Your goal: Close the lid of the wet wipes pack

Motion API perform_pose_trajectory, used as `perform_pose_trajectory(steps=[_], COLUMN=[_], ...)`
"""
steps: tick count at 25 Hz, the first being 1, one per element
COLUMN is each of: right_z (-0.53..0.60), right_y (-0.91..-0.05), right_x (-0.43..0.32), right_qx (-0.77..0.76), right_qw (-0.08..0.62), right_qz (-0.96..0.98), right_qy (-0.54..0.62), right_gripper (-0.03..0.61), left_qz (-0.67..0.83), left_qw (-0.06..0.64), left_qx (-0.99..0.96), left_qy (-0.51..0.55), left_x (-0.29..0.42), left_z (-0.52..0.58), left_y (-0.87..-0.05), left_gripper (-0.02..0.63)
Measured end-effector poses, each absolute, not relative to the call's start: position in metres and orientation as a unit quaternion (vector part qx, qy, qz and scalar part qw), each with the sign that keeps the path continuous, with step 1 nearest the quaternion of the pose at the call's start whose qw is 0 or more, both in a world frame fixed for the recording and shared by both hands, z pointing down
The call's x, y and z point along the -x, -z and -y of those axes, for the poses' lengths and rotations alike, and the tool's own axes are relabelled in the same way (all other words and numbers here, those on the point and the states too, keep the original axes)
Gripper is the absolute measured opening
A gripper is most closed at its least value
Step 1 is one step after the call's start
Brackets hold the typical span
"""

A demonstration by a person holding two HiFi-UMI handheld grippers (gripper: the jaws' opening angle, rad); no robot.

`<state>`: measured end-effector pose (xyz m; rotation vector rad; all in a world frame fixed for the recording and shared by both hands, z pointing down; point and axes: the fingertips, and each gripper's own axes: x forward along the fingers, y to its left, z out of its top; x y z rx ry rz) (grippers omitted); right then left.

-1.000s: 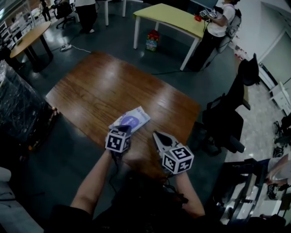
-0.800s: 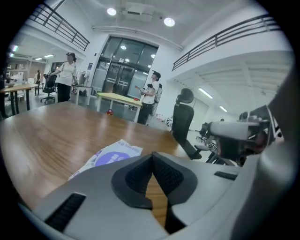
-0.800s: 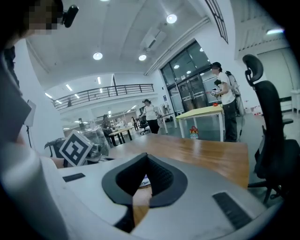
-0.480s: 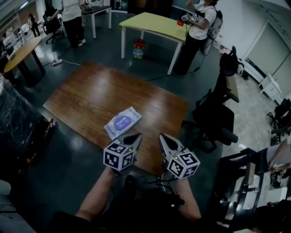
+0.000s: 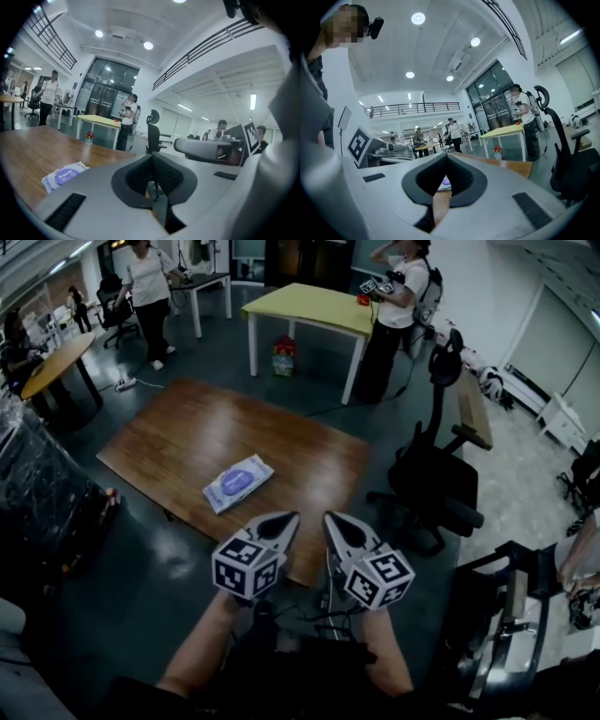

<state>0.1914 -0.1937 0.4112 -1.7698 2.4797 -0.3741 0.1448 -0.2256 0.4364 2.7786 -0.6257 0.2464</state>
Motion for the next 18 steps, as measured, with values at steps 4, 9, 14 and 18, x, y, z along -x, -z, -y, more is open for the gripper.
perform_pose_trajectory(steps=[4,9,14,18], right_z=[0.167,0.144,0.128,0.119], right_y=[-0.398,-0.389,-0.381,-0.38], right_x=[-0.19,-0.193,-0.194,-0.193], right_qx=[0.562,0.554,0.543,0.529], right_qw=[0.043,0.041,0.041,0.043], right_qz=[-0.819,-0.825,-0.834,-0.843], right_qy=[0.108,0.101,0.091,0.085], right_gripper=[0.008,0.008,0.008,0.008], left_qz=[0.235,0.259,0.274,0.284], left_qw=[0.126,0.107,0.095,0.088], left_qx=[-0.96,-0.957,-0.954,-0.952], left_qy=[-0.085,-0.08,-0.079,-0.075], left_x=[-0.148,-0.148,-0.15,-0.15], left_z=[0.197,0.169,0.15,0.142], left_y=[-0.427,-0.418,-0.415,-0.41], left_gripper=[0.006,0.006,0.006,0.006])
